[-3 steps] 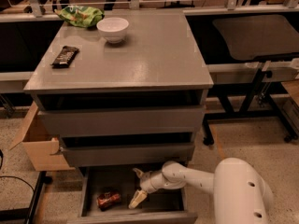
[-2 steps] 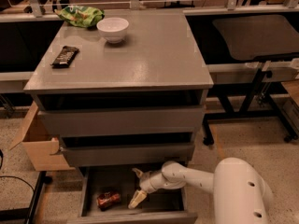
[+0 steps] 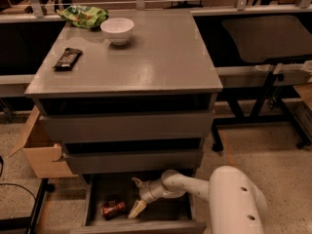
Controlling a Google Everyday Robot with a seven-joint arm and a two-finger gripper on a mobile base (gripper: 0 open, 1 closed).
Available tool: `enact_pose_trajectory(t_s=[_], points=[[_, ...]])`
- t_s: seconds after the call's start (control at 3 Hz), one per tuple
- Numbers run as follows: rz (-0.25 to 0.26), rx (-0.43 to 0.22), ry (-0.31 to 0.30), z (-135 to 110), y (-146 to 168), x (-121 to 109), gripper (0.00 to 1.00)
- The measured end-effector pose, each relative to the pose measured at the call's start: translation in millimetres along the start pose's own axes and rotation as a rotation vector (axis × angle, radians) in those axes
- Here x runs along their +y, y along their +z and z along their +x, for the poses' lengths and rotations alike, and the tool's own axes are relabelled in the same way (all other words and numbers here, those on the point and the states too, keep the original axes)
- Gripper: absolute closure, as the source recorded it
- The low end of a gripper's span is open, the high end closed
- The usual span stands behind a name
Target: Pick coke can from bottom drawer and place on counter
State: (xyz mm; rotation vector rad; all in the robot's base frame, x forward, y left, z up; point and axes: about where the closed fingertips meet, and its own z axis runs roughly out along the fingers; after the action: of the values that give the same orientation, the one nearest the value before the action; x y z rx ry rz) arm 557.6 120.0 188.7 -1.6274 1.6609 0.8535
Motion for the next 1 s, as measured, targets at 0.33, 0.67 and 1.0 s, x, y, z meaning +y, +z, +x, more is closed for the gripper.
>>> enact_pose_trajectory(t_s=[0.33, 0.67, 1.0], points=[[-0.014, -0.008, -0.014, 7, 24, -2, 0.00], [-0.027, -0.019, -0.024, 13, 48, 1, 0.00], [-0.027, -0.042, -0.032, 17, 66, 2, 0.00]])
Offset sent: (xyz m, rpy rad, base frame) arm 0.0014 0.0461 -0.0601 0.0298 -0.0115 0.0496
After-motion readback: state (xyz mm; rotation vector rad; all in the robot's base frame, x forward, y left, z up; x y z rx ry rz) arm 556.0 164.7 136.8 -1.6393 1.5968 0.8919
